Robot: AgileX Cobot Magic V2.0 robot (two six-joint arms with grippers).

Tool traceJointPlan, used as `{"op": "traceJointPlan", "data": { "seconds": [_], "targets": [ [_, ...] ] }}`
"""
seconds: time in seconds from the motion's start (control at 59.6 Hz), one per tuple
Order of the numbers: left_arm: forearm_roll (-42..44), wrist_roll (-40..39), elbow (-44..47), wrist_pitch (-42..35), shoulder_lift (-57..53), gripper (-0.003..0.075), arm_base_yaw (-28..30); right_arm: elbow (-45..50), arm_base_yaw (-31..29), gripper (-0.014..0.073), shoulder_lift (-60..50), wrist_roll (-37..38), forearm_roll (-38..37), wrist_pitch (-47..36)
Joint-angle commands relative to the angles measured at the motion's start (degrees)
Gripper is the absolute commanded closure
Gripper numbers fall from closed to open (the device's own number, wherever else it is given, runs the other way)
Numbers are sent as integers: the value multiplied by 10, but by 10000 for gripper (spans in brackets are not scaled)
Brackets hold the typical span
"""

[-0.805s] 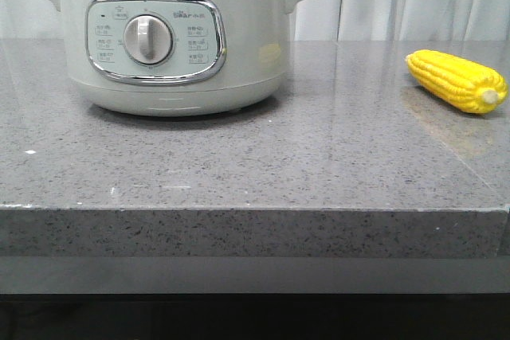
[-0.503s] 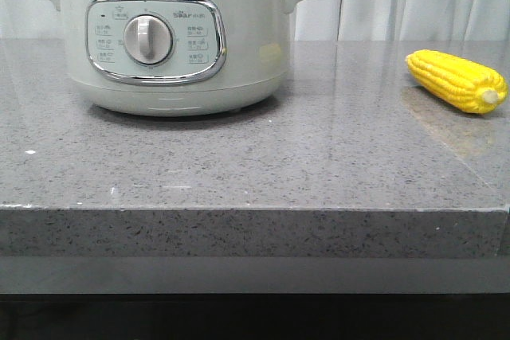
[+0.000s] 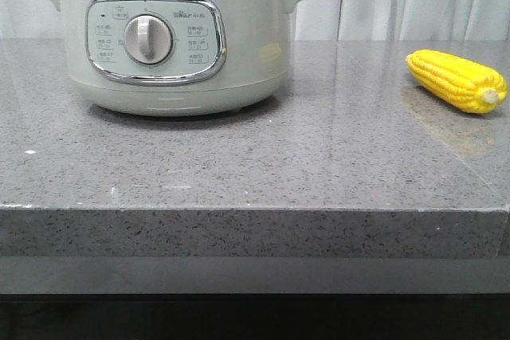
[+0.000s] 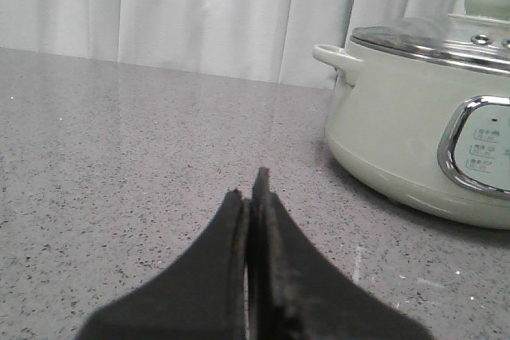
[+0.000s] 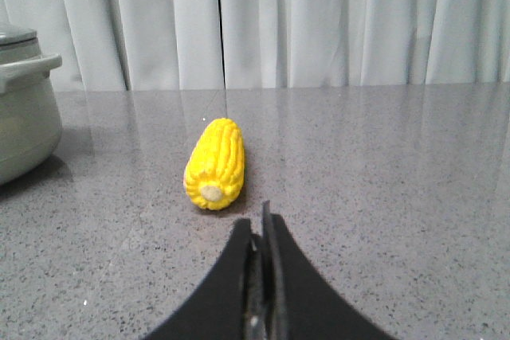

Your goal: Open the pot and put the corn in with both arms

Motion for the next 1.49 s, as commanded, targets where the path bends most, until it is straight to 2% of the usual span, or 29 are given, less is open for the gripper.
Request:
{"op": "traceJointPlan", "data": {
  "seconds": [0.0,0.084,0.252,0.486,0.822,0.906,1.174,1.476],
  "targets": [
    [0,0,3,-66,-10,741,3,-2,-4,661,-13,-4,-7,-57],
    [0,-1,-9,-94,-10,741,3,-17,-4,661,-13,-4,-7,-44],
    [-1,-1,-79,-70,-6,741,3,-87,-4,661,-13,-4,-7,22],
    [-1,-1,-238,27,47,741,3,-233,-4,661,37,-8,-7,134],
    [-1,0,-415,181,191,741,3,-420,-4,661,216,-8,-7,270],
    [-1,0,-423,192,220,741,3,-438,-4,661,256,-8,-7,293],
    [-1,0,-420,198,261,741,3,-436,-4,661,330,-8,-7,293],
    [5,0,-420,199,277,741,3,-436,-4,659,359,-8,-7,306]
  ]
}}
